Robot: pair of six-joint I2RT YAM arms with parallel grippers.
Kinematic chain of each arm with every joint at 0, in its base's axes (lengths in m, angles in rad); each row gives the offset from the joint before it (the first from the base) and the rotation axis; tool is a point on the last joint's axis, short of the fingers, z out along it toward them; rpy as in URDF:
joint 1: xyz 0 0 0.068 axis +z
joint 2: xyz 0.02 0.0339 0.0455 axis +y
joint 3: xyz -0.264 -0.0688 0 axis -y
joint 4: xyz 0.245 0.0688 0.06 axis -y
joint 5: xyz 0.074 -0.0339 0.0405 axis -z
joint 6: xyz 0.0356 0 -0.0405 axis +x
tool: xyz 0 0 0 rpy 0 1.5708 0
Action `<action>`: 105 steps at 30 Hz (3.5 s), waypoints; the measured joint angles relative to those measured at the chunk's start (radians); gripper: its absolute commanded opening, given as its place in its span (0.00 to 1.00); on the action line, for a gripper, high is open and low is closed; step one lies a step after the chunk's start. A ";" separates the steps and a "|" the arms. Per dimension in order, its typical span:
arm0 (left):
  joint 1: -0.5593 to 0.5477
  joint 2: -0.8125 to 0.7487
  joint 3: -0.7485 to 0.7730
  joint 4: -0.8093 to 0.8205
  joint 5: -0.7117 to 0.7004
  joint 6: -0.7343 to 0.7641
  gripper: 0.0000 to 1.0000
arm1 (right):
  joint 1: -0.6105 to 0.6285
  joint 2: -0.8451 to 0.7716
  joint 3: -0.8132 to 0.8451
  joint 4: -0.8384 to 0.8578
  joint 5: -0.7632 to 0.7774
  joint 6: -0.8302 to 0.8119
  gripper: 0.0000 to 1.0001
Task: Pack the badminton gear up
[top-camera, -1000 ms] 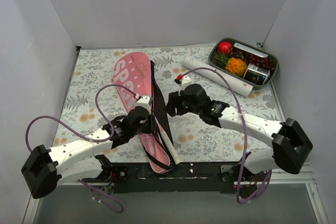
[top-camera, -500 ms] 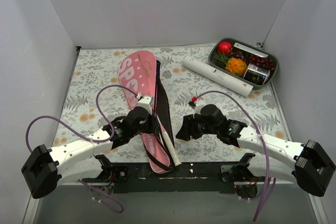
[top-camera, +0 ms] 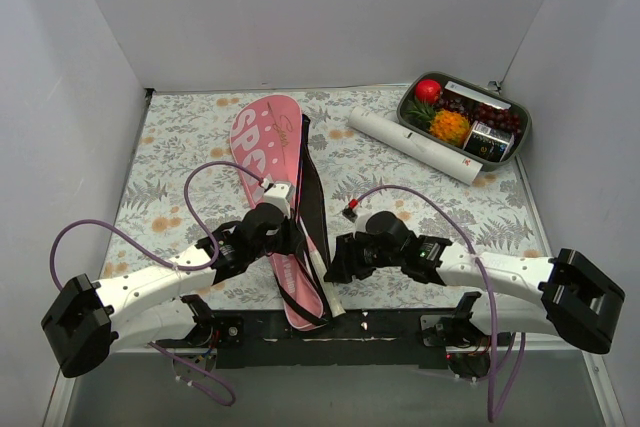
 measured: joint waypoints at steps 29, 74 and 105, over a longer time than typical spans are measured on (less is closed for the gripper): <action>0.002 0.000 -0.019 0.024 0.011 0.006 0.00 | 0.104 0.204 0.081 0.082 0.040 0.081 0.01; -0.082 -0.005 -0.074 0.105 0.140 0.046 0.00 | -0.294 0.269 0.238 -0.077 0.427 -0.341 0.67; -0.206 -0.034 -0.037 0.030 0.068 0.069 0.46 | -0.449 0.473 0.237 0.332 0.180 -0.282 0.01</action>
